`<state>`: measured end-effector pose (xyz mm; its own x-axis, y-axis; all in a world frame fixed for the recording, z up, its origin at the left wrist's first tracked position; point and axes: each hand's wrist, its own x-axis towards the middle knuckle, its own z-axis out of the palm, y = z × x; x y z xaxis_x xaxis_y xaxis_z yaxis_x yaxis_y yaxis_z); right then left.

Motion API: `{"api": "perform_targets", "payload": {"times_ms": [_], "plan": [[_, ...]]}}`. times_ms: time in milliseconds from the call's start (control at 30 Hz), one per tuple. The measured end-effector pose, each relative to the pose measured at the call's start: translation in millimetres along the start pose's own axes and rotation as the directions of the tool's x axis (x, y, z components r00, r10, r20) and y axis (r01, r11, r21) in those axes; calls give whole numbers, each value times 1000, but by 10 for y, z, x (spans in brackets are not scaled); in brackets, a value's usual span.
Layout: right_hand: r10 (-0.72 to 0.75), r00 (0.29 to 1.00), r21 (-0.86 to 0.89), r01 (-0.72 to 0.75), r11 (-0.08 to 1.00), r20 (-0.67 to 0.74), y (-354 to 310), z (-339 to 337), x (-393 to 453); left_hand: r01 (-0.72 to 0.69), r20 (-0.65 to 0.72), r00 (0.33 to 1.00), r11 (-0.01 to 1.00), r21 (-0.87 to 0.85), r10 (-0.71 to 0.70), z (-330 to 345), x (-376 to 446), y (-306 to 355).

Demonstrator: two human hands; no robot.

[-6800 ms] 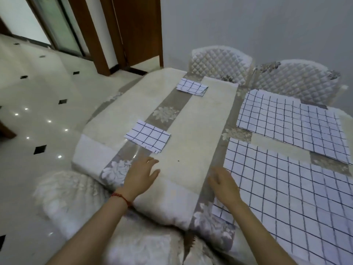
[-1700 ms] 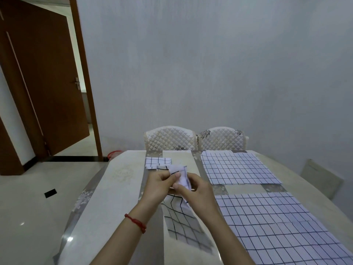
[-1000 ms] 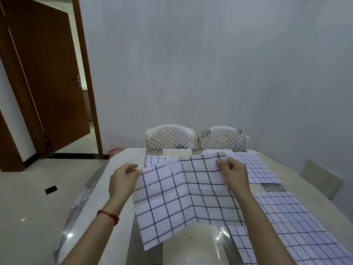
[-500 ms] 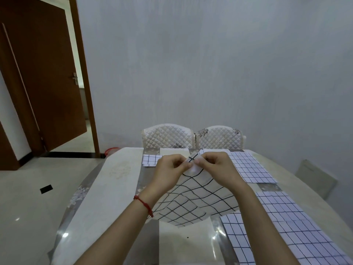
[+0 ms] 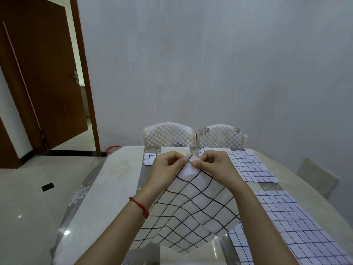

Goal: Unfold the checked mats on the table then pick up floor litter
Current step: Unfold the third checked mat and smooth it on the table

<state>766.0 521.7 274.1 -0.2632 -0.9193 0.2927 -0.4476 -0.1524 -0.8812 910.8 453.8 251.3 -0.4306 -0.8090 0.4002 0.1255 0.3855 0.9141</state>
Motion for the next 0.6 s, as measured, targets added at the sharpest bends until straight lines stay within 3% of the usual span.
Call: {"api": "perform_targets", "payload": {"times_ms": [433, 533, 600], "plan": [[-101, 995, -43, 101, 994, 4, -28, 44, -55, 186, 17, 983, 978, -92, -185, -63, -9, -4], [-233, 963, -206, 202, 957, -138, -10, 111, -74, 197, -13, 980, 976, -94, -199, -48, -20, 2], [-344, 897, -341, 242, 908, -279, 5, 154, -85, 192, -73, 977, 976, -100, -200, -33, -24, 5]]}}
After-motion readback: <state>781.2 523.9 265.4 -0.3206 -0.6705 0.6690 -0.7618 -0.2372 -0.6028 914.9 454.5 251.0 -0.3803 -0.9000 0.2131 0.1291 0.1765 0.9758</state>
